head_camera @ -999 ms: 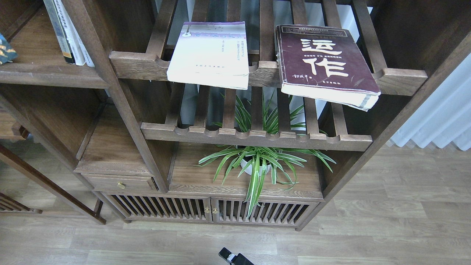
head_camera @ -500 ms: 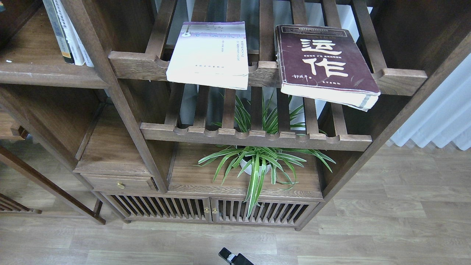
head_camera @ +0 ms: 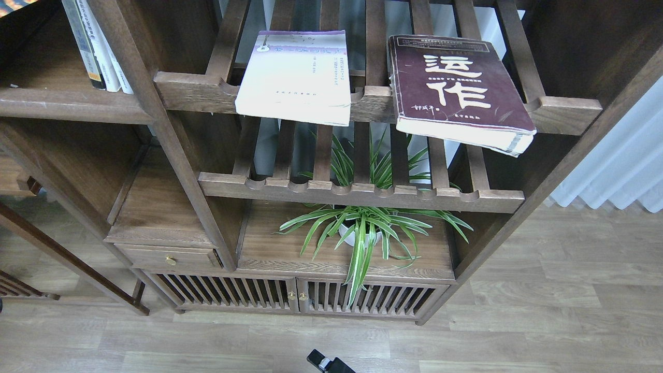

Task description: Organize books on shelf

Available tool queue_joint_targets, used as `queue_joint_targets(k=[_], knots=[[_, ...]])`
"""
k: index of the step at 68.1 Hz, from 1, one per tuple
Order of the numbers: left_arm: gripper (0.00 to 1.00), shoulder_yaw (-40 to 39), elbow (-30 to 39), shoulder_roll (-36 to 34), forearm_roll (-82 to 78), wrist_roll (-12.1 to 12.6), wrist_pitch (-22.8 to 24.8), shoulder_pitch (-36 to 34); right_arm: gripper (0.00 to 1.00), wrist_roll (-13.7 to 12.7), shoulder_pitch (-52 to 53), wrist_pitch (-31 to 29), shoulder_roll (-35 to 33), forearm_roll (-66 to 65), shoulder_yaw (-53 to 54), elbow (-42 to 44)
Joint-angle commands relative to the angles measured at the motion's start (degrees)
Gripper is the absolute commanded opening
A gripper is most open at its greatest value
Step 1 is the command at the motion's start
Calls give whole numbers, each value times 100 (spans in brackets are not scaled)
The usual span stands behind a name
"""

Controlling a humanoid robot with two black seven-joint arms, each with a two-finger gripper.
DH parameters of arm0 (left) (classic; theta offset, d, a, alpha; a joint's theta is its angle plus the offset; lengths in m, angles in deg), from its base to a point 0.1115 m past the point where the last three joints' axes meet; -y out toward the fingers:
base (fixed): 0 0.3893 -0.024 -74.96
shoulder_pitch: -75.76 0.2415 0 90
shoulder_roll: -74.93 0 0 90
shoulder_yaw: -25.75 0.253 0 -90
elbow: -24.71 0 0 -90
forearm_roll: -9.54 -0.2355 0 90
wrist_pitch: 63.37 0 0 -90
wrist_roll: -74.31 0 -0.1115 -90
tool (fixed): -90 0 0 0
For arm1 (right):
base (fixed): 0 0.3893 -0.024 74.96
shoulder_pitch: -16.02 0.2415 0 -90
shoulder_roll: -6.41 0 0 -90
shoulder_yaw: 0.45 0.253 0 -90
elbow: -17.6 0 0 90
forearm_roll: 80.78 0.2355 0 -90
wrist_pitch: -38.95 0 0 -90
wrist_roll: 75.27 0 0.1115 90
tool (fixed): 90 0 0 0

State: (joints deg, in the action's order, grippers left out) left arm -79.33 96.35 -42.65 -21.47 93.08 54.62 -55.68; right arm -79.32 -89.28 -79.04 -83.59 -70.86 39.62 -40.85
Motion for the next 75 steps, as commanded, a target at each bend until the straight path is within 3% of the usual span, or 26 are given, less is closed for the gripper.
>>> queue_joint_targets(k=[1, 16, 40, 60, 68, 75], knots=[[13, 347, -194, -301, -28, -57, 1, -223, 99, 0, 1, 0, 0, 0, 10, 0], [13, 681, -721, -433, -28, -93, 1, -654, 99, 9, 1, 0, 0, 9, 1, -8], [12, 1463, -2171, -565, 227, -101, 1, -1726, 99, 0, 9, 0, 0, 9, -17, -35], [12, 2255, -2611, -573, 227, -84, 1, -2289, 99, 0, 9, 0, 0, 9, -8, -44], [12, 2422, -2585, -573, 245, -171, 1, -2298, 99, 9, 9, 0, 0, 9, 1, -44], [12, 2509, -2576, -591, 245, -452, 1, -2289, 99, 1, 9, 0, 0, 9, 1, -44]])
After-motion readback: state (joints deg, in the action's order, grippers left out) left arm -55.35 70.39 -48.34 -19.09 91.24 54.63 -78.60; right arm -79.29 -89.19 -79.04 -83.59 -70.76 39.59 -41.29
